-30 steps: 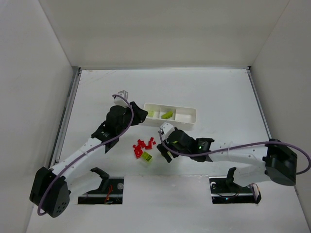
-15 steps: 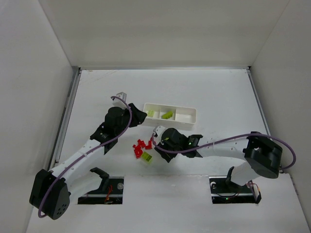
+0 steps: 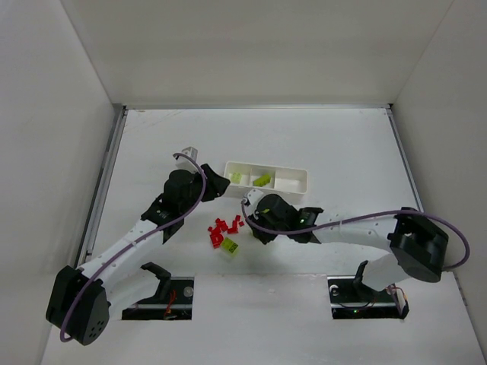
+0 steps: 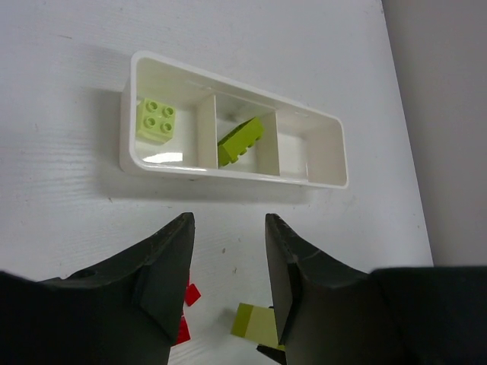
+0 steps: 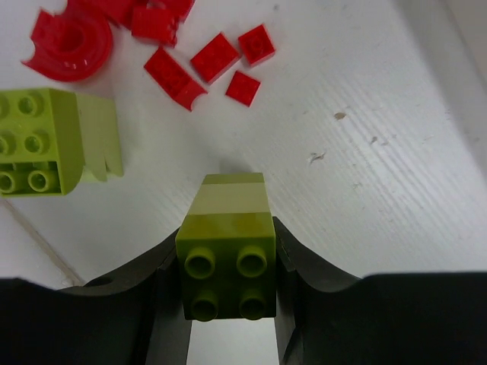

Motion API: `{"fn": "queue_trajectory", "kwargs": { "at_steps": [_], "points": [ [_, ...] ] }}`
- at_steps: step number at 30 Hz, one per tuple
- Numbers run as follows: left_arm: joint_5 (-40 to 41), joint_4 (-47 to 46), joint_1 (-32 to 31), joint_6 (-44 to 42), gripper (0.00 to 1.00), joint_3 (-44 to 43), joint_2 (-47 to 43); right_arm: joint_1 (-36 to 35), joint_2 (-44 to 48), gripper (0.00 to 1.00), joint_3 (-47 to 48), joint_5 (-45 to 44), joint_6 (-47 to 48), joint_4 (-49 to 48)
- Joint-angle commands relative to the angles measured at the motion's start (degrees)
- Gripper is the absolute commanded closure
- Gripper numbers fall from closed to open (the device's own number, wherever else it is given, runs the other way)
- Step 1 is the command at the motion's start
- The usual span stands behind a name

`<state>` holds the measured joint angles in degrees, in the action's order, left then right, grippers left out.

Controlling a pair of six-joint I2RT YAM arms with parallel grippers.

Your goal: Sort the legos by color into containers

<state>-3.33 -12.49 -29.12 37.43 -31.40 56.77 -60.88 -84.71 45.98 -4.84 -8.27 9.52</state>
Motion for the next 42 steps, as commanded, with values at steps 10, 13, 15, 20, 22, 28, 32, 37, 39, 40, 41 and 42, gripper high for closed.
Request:
{"fn": "queue_trajectory", "kwargs": {
  "at_steps": [10, 13, 15, 20, 22, 28, 32, 37, 39, 40, 41, 42],
  "points": [
    [-0.80, -13.42, -6.42, 6.42, 0.50, 0.28, -1.14, 15.73, 20.71, 0.75, -6.33, 3.07, -20.09, -16.62],
    [-0.27, -19.83, -8.44, 9.49, 0.50, 1.16, 0.09, 21.10, 23.61, 0.75, -8.53, 8.17, -27.39, -20.75],
    [-0.27, -23.87, -9.23, 11.78, 0.50, 1.43, 1.40, 23.74, 25.02, 0.75, -10.20, 10.54, -32.22, -24.09],
    [0.52, -35.12, -11.69, 16.70, 0.49, 3.01, 5.00, 28.58, 25.29, 0.76, -13.71, 17.40, -43.21, -34.29],
    [0.26, -38.38, -12.14, 18.37, 0.49, 3.01, 7.11, 29.55, 25.29, 0.76, -14.94, 19.25, -46.91, -38.24],
    [0.70, -44.37, -13.98, 21.89, 0.50, 3.01, 11.95, 32.01, 24.24, 0.76, -17.85, 22.50, -54.91, -47.21],
    [0.17, -46.21, -14.25, 23.74, 0.50, 2.39, 14.41, 32.45, 22.57, 0.76, -18.99, 23.91, -58.60, -52.49],
    [-0.18, -49.82, -14.43, 26.46, 0.50, 1.87, 17.40, 32.28, 20.28, 0.75, -19.78, 24.70, -61.86, -57.14],
    [-0.71, -50.17, -13.99, 27.43, 0.50, 1.60, 18.19, 32.19, 19.93, 0.75, -20.31, 24.79, -62.65, -59.34],
    [-0.45, -50.52, -13.98, 27.69, 0.50, 1.60, 18.28, 32.10, 19.50, 0.75, -20.40, 24.88, -63.00, -60.05],
    [-0.19, -51.05, -13.98, 27.78, 0.50, 1.69, 18.37, 32.10, 19.06, 0.75, -20.49, 25.05, -63.53, -60.49],
    [-0.10, -51.66, -14.07, 27.87, 0.51, 1.69, 18.63, 32.10, 18.62, 0.75, -20.57, 25.32, -64.06, -60.84]
  ]
}}
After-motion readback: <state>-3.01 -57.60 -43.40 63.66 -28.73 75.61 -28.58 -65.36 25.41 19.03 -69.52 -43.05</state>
